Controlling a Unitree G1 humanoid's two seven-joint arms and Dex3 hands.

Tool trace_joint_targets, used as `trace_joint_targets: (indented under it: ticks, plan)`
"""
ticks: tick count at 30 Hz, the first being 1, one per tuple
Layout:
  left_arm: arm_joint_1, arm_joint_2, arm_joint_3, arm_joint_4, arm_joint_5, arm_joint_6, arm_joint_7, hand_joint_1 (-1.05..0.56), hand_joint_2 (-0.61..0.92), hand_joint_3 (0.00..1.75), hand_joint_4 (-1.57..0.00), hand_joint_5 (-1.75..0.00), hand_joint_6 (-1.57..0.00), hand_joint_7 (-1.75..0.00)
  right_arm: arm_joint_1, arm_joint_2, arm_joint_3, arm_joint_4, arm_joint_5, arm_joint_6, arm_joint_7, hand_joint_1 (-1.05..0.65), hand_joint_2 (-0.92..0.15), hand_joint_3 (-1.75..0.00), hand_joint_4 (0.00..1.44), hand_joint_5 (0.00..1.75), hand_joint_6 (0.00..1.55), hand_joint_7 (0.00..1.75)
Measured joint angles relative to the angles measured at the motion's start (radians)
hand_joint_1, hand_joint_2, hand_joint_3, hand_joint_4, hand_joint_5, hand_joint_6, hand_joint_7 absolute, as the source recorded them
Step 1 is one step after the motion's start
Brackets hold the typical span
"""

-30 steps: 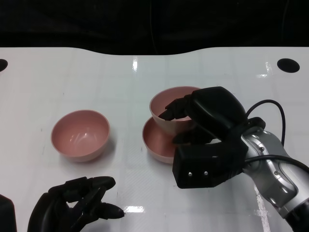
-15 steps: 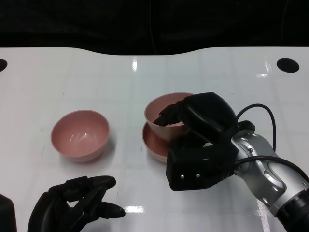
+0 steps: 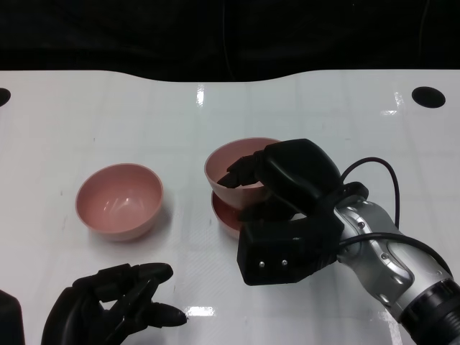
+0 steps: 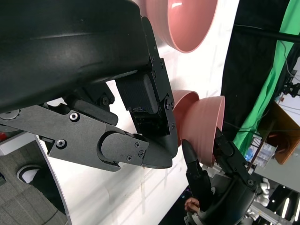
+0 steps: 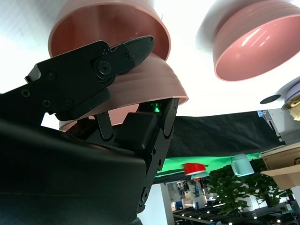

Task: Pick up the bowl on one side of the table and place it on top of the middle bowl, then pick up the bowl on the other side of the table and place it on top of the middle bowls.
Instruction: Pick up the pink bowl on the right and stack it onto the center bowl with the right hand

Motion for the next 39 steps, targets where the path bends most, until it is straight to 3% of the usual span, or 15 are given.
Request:
trace_joint_targets:
  ticks: [14,21,25,31,35,39]
  plan:
    - [0.010,0.000,0.000,-0.010,0.000,0.001,0.000,-0.51,0.92,0.15,-1.10,-0.69,-1.33,-0.02,0.000,0.003,0.007,0.012,0.011,0.021,0.021,-0.29,-0.92,-0.01,0.81,1.69,1.09,0.00]
    - [0.012,0.000,0.000,-0.019,0.000,0.006,0.000,-0.51,0.92,0.13,-1.11,-0.70,-1.33,-0.02,0.000,0.003,0.017,0.012,0.010,0.028,0.030,-0.38,-0.92,-0.06,0.94,1.10,1.06,0.00]
    - [0.012,0.000,0.000,-0.030,-0.001,0.007,0.000,-0.49,0.92,0.14,-1.10,-0.71,-1.33,-0.02,0.001,0.002,0.028,0.009,0.011,0.054,0.065,-0.45,-0.92,-0.15,0.92,0.78,0.98,0.00]
    - [0.012,0.000,0.000,-0.043,-0.001,0.013,0.000,-0.48,0.92,0.14,-1.09,-0.73,-1.33,-0.02,0.003,0.001,0.032,-0.015,0.015,0.093,0.119,-0.54,-0.92,-0.20,0.83,0.46,0.82,0.00]
    - [0.013,0.000,-0.001,-0.055,-0.001,0.025,0.008,-0.46,0.92,0.16,-1.07,-0.78,-1.34,-0.02,0.007,-0.003,0.037,-0.031,0.012,0.107,0.132,-0.58,-0.92,-0.22,0.73,0.36,0.74,0.00]
    - [0.013,0.000,-0.001,-0.069,-0.002,0.040,0.023,-0.44,0.92,0.16,-1.05,-0.81,-1.33,-0.02,0.015,-0.006,0.039,-0.049,0.007,0.124,0.147,-0.57,-0.92,-0.23,0.71,0.33,0.72,0.00]
